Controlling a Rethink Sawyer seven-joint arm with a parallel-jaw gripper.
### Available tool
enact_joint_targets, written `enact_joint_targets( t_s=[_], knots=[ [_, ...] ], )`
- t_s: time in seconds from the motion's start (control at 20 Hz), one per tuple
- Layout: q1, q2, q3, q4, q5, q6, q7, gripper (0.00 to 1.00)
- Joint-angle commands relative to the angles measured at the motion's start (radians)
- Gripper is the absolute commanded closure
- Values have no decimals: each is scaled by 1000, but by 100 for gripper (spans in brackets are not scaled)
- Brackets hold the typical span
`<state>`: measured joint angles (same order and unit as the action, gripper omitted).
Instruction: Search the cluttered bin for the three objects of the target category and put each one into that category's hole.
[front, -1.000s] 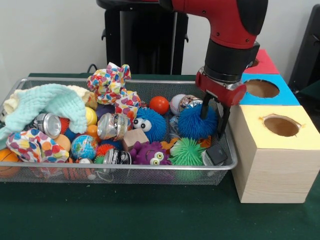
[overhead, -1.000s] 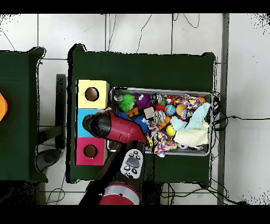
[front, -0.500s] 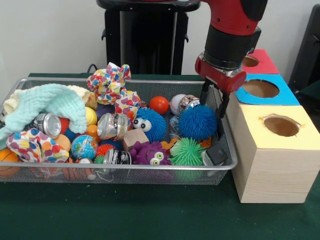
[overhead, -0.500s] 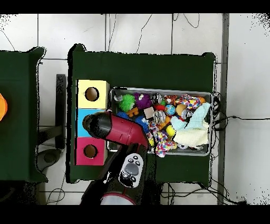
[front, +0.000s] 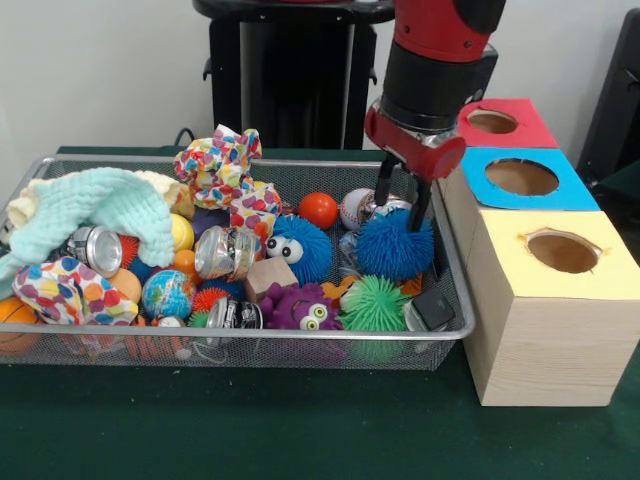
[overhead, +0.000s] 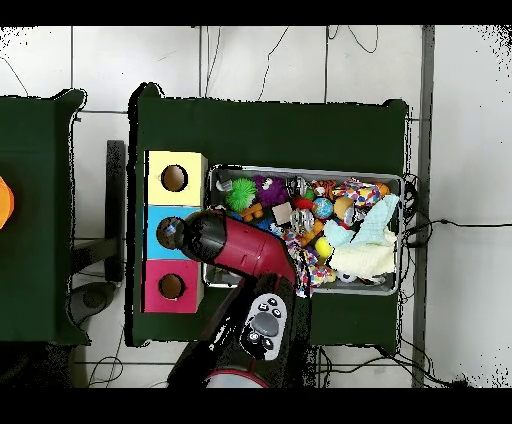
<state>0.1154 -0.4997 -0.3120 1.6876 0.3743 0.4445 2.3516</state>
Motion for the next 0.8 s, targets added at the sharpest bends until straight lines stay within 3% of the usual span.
enact_joint_targets(
  t_s=[0.05,0.8],
  knots=[
    [-55,46,50,58,-65,-11,51,0],
    [-70,92,103,54,-69,-89,90,0]
  ],
)
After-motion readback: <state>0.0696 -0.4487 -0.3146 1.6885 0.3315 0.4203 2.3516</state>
